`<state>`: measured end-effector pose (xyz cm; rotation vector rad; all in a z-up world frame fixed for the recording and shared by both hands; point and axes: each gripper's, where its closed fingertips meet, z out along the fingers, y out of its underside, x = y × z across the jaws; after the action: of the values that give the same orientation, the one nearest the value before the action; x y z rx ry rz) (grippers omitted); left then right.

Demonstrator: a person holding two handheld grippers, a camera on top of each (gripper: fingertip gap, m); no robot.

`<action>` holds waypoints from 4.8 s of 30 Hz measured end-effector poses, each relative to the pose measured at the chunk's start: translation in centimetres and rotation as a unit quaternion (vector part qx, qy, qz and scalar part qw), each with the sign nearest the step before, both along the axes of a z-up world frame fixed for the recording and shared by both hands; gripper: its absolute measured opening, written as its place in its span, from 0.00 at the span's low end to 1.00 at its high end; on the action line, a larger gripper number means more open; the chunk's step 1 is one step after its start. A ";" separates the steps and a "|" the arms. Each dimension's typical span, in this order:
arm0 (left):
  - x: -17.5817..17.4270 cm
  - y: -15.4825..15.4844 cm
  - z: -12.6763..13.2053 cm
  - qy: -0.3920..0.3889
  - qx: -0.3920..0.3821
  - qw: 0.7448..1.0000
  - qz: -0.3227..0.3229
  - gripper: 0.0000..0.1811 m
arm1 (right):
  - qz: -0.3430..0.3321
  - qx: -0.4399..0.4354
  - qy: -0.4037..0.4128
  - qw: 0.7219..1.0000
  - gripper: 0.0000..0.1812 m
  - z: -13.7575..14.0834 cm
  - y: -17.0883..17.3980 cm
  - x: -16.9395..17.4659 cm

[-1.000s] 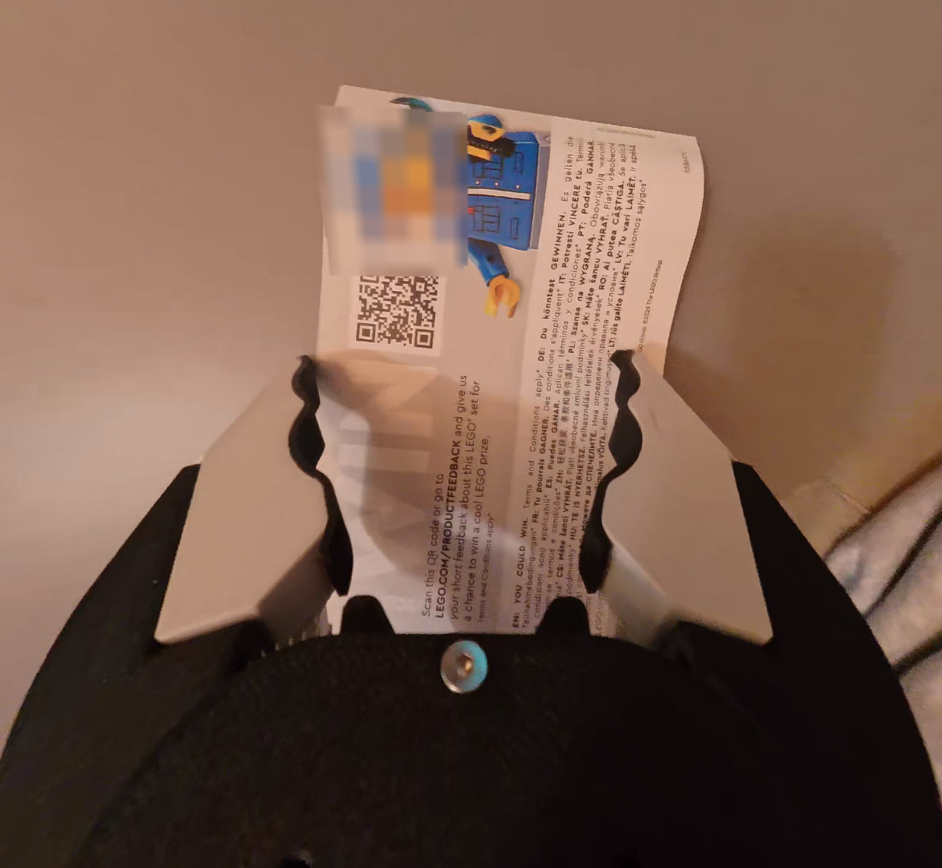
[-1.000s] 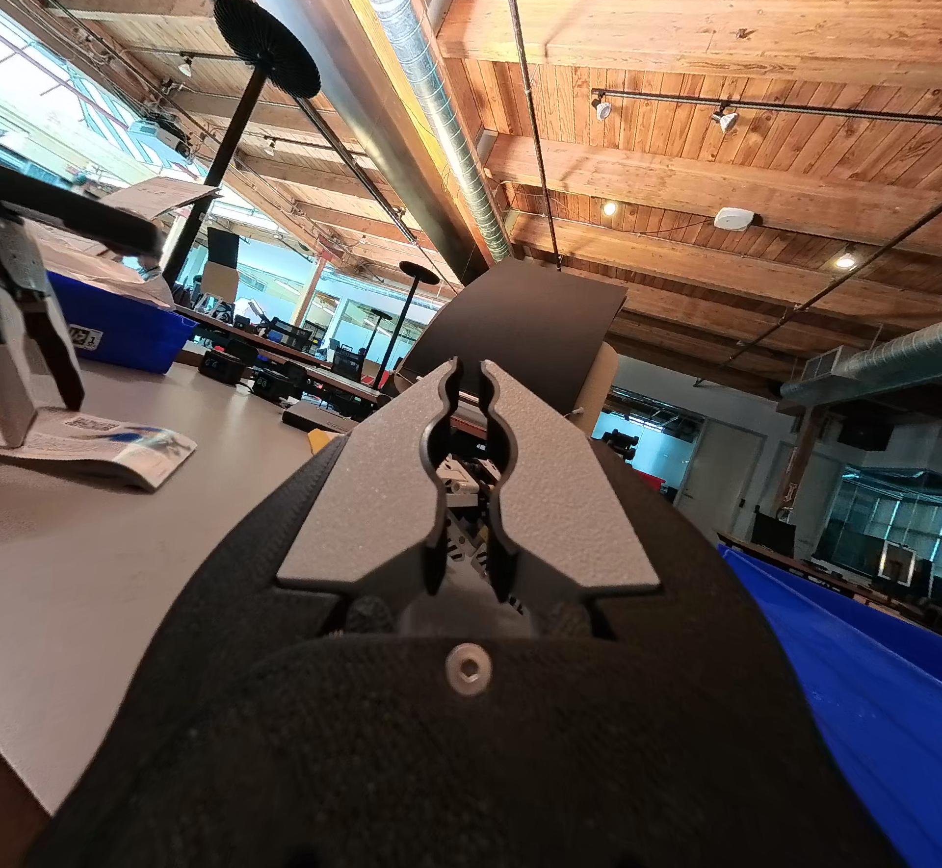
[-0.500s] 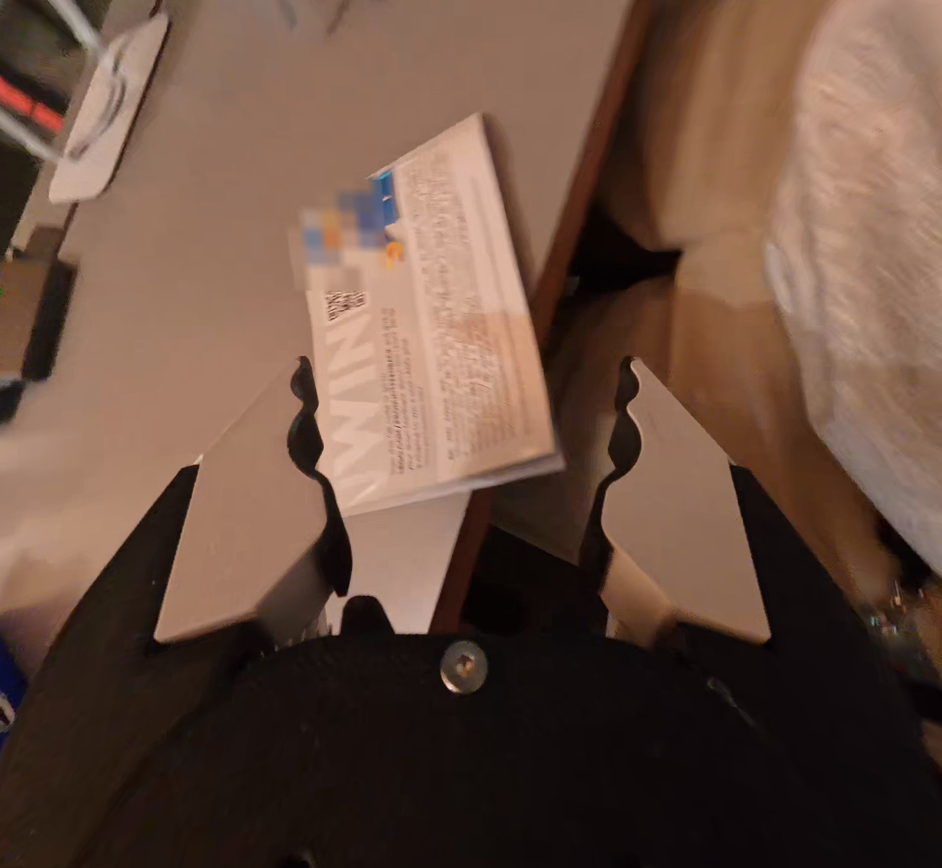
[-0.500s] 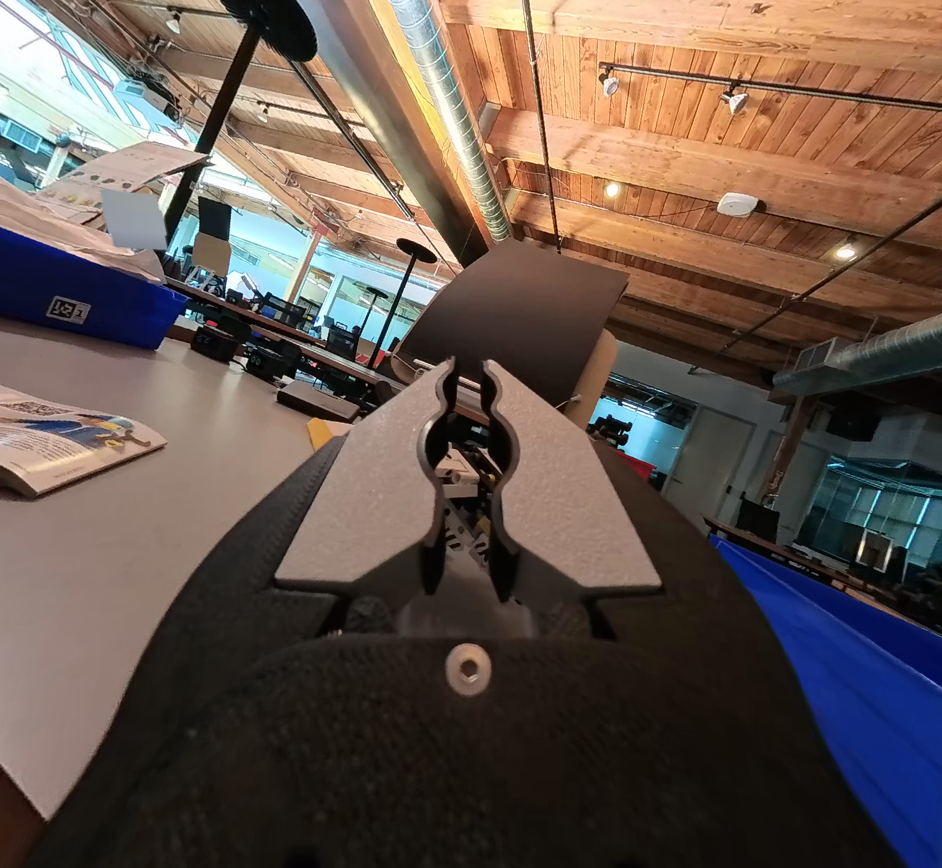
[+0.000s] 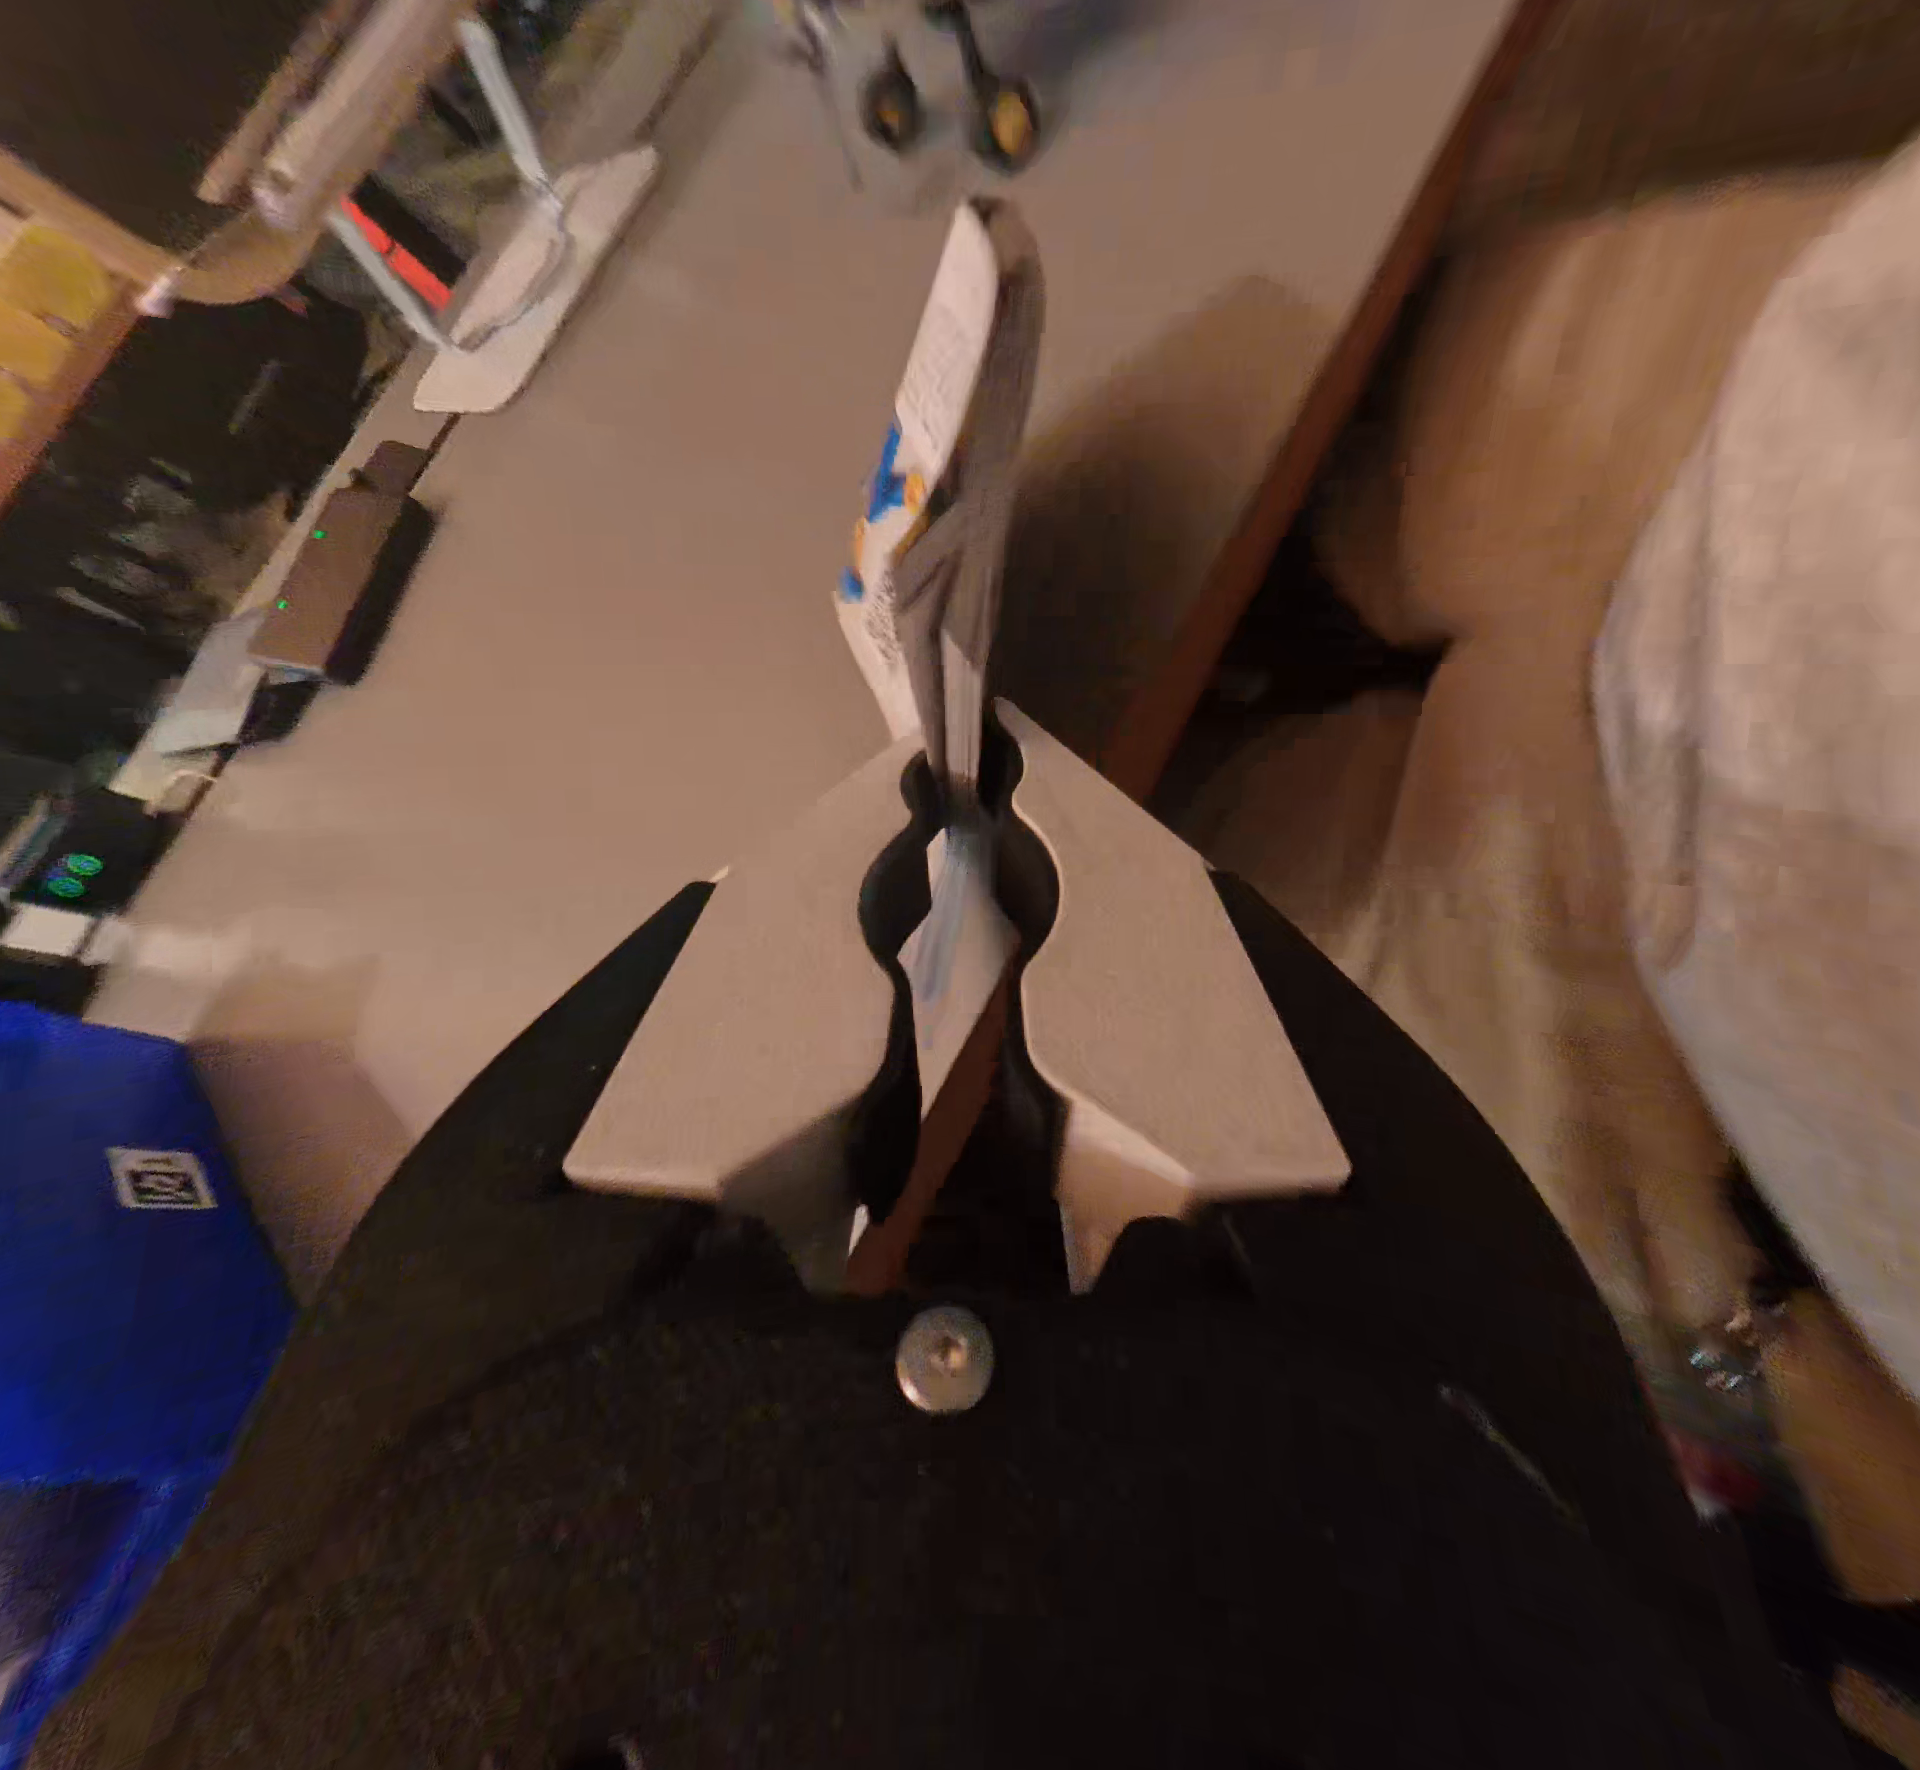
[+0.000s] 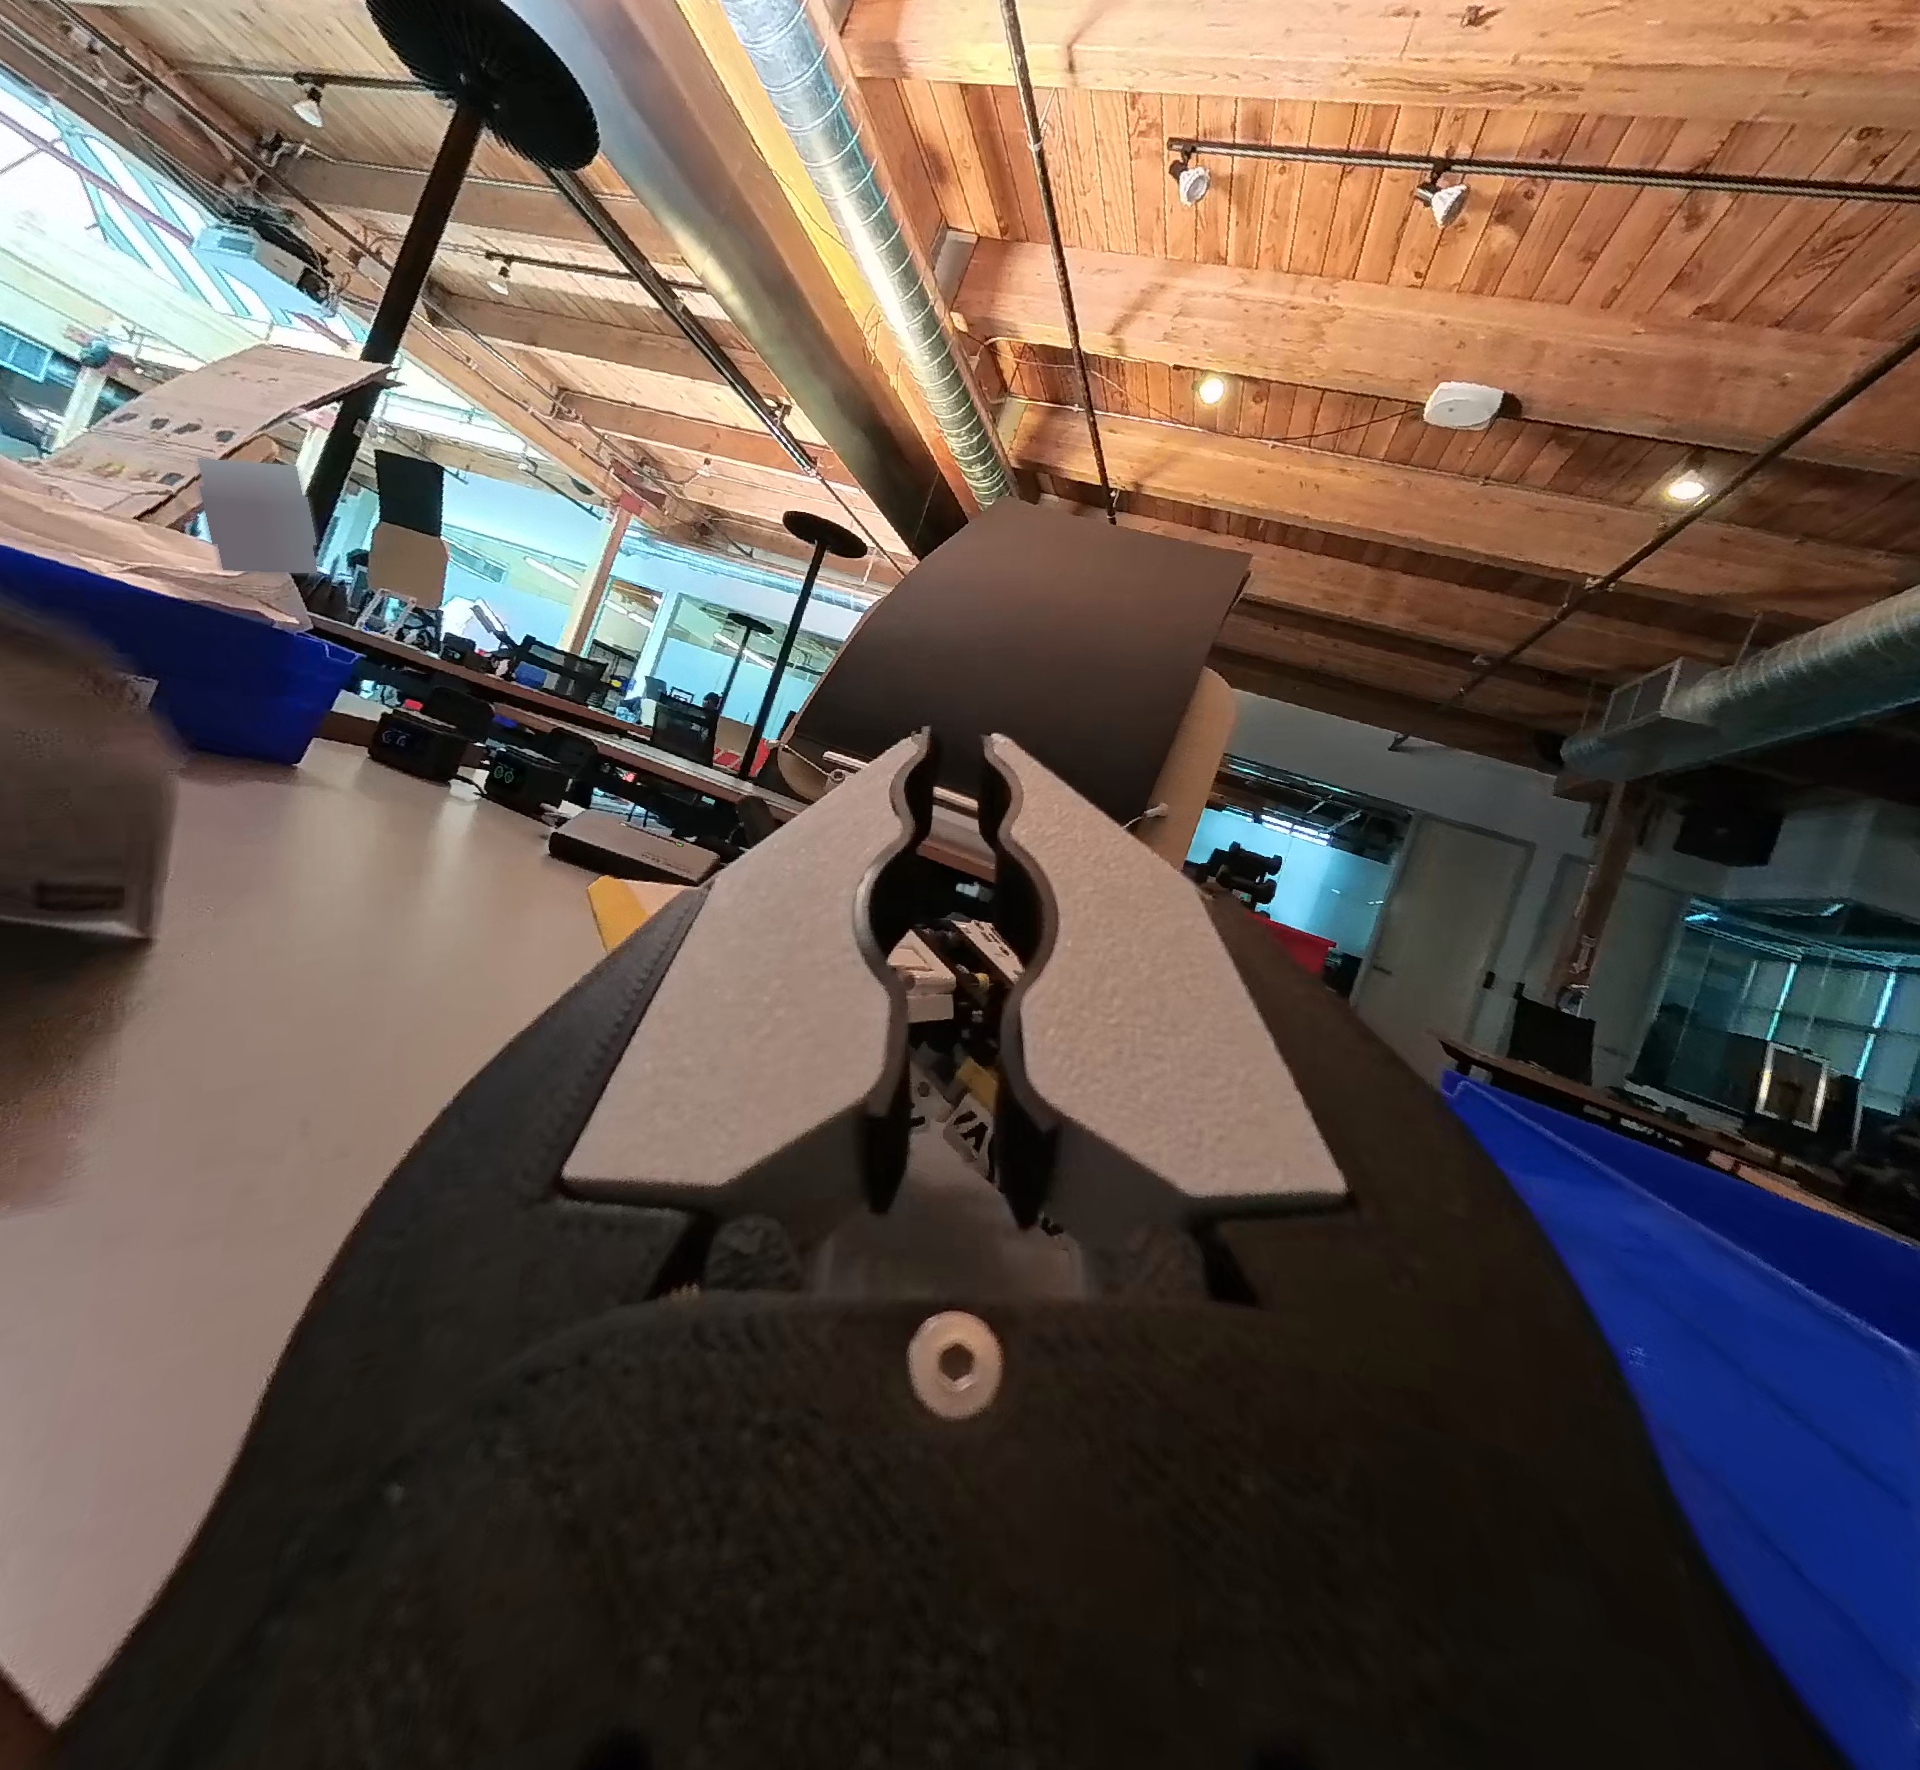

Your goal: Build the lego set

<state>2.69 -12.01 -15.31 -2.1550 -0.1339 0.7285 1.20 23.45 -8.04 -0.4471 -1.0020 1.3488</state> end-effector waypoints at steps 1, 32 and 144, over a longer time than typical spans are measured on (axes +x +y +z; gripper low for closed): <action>-0.5 -0.4 1.8 -0.016 0.042 0.999 0.008 0.02 | 0.002 0.000 -0.002 1.000 0.03 0.0 0.0 -0.1; -33.5 -26.2 13.7 -0.040 0.177 0.911 0.371 0.02 | -0.008 0.013 0.003 1.000 0.02 -0.2 0.1 0.0; -20.3 12.0 3.5 -0.247 0.465 0.850 0.026 0.29 | 0.143 -0.101 -0.288 0.941 0.22 -2.9 -2.7 -12.2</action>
<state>-17.61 -0.01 -11.86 -1.3319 -0.6728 0.0460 -10.98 20.71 -10.90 -0.9148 -1.4552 1.6325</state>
